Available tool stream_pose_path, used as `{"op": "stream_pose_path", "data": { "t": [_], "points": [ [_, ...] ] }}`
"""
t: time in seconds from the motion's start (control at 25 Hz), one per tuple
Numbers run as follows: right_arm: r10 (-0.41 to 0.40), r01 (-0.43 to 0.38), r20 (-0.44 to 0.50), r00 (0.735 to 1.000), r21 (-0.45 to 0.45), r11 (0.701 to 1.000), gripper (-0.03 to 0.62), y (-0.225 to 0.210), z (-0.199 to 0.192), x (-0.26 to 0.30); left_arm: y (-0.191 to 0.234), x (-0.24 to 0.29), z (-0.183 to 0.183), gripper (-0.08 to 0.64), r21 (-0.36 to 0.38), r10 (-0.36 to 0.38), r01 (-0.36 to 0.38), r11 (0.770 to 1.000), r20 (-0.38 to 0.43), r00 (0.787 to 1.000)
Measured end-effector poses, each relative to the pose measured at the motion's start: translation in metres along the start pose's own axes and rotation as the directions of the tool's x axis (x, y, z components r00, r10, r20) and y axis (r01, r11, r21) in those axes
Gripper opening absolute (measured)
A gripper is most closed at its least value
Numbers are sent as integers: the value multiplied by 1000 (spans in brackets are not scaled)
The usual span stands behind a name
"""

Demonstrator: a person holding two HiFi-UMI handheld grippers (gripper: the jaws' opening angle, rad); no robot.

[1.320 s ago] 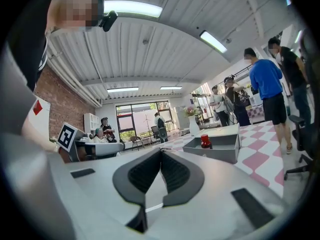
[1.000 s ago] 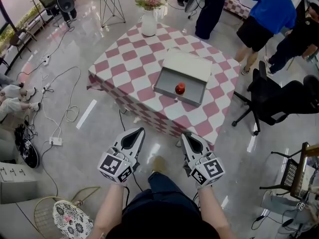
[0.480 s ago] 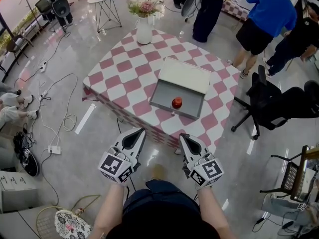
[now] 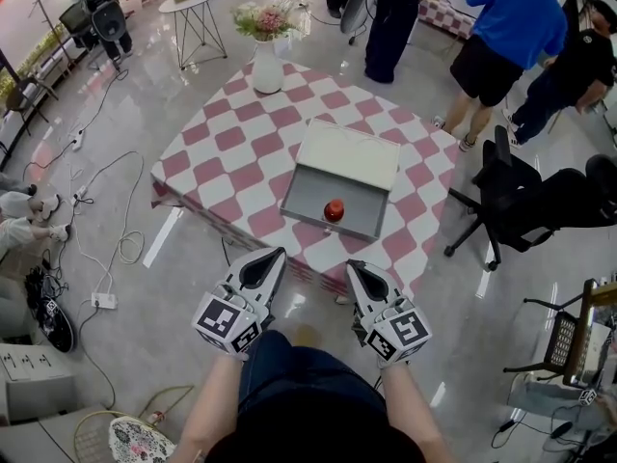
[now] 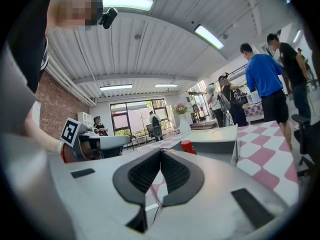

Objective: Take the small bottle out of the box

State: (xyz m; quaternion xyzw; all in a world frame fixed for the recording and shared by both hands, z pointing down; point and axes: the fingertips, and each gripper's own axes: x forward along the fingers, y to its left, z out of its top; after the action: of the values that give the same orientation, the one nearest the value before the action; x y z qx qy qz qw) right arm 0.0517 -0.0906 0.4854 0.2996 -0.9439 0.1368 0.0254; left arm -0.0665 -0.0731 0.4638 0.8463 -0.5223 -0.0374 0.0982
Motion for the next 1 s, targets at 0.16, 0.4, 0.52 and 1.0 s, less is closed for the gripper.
{"op": "stream_pose_path", "data": {
  "t": [0.16, 0.4, 0.52, 1.0],
  "points": [
    [-11, 11, 3, 1000, 4, 1000, 3, -6, 2, 0, -3, 9, 3, 8, 6, -13, 13, 1000, -8, 1000],
    [-27, 27, -1, 1000, 9, 1000, 3, -14, 4, 8, 5, 22, 3, 8, -7, -24, 24, 1000, -17, 1000],
    [-44, 44, -4, 999, 8, 999, 3, -19, 7, 13, 10, 31, 4, 8, -10, -43, 42, 999, -22, 999],
    [-128, 128, -7, 992, 2, 992, 5, -36, 18, 42, 29, 68, 12, 8, -1, -149, 150, 989, -66, 987]
  ]
}}
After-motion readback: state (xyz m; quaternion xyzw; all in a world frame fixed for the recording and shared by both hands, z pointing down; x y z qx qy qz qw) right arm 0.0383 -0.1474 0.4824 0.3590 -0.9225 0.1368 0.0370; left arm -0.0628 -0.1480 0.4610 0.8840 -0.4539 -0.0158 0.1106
